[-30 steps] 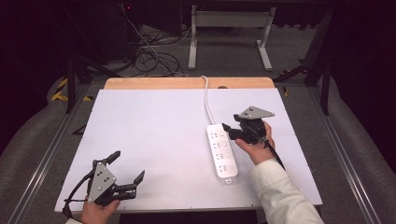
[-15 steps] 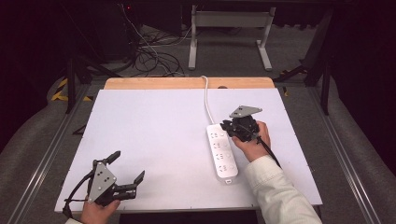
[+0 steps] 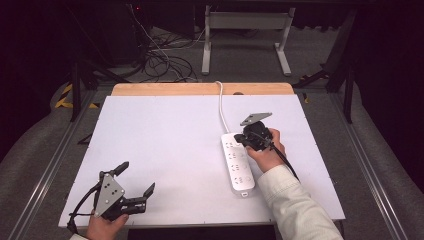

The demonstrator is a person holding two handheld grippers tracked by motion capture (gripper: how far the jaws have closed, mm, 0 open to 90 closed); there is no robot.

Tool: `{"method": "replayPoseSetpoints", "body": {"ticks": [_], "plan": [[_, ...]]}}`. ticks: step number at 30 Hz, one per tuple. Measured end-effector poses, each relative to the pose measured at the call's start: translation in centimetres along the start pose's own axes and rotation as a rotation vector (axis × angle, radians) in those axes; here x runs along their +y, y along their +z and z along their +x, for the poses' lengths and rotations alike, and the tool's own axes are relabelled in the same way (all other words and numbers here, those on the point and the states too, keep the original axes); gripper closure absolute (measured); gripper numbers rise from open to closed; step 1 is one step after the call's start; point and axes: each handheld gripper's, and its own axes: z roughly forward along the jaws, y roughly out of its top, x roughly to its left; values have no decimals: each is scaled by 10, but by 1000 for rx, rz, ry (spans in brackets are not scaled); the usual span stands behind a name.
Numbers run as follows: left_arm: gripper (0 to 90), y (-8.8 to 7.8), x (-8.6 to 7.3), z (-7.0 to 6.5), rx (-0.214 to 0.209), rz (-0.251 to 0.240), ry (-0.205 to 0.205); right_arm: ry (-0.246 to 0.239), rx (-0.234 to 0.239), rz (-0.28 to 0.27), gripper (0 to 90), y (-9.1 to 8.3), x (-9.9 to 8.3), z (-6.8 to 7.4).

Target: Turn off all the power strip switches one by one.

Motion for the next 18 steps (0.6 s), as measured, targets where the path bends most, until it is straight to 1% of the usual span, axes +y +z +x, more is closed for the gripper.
{"method": "replayPoseSetpoints", "body": {"ticks": [2,3,4,5,8,10,14,18], "plan": [[52,0,0,0,-1,1,1,0,-14,14,900,3,1,0],[52,0,0,0,-4,1,-6,0,-6,26,900,4,1,-1],[52,0,0,0,-4,1,-5,0,-6,26,900,4,1,-1],[52,0,0,0,-4,2,-5,14,-4,51,900,7,1,-2],[52,0,0,0,-4,1,-6,28,7,85,900,12,2,-3],[52,0,0,0,-4,0,-6,33,15,95,900,14,2,-4],[52,0,0,0,-5,0,-7,36,11,103,900,17,2,-5],[52,0,0,0,-5,1,-7,42,-14,102,900,19,2,-5]]}}
